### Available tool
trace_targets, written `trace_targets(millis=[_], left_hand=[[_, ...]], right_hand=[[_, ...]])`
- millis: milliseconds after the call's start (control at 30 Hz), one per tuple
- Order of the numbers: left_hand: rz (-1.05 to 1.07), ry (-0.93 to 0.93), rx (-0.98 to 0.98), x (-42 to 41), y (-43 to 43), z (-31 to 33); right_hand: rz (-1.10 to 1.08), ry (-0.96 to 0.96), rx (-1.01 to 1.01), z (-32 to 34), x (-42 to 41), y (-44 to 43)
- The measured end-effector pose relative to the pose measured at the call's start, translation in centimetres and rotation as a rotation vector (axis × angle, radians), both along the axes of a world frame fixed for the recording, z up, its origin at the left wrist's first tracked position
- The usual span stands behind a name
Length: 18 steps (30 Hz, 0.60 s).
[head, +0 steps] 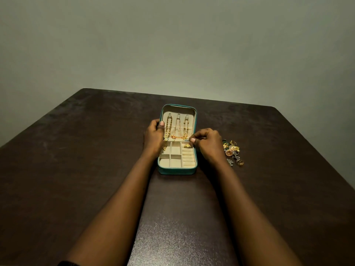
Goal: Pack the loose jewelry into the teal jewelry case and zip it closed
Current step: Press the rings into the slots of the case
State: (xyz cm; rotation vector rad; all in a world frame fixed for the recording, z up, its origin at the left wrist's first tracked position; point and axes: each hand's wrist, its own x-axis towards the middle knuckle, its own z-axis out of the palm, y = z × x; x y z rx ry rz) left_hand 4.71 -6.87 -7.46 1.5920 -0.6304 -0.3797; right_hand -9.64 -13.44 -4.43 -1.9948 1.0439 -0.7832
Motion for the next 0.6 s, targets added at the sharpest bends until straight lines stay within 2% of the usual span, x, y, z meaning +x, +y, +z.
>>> trace_targets(millis=[200, 433, 600], left_hand=[[-0.008, 0.011, -0.005, 0.1, 0.0, -0.2], [-0.006, 0.003, -0.017, 0.0, -0.1, -0.1], [-0.009, 0.016, -0.026, 0.1, -0.1, -0.3]], right_hand=[[0.049, 0.119, -0.099, -0.2, 0.2, 0.0], [0.049, 0.099, -0.099, 0.0, 0.2, -0.5], [-0.118, 0.042, -0.073, 1.5, -2.3, -3.2]])
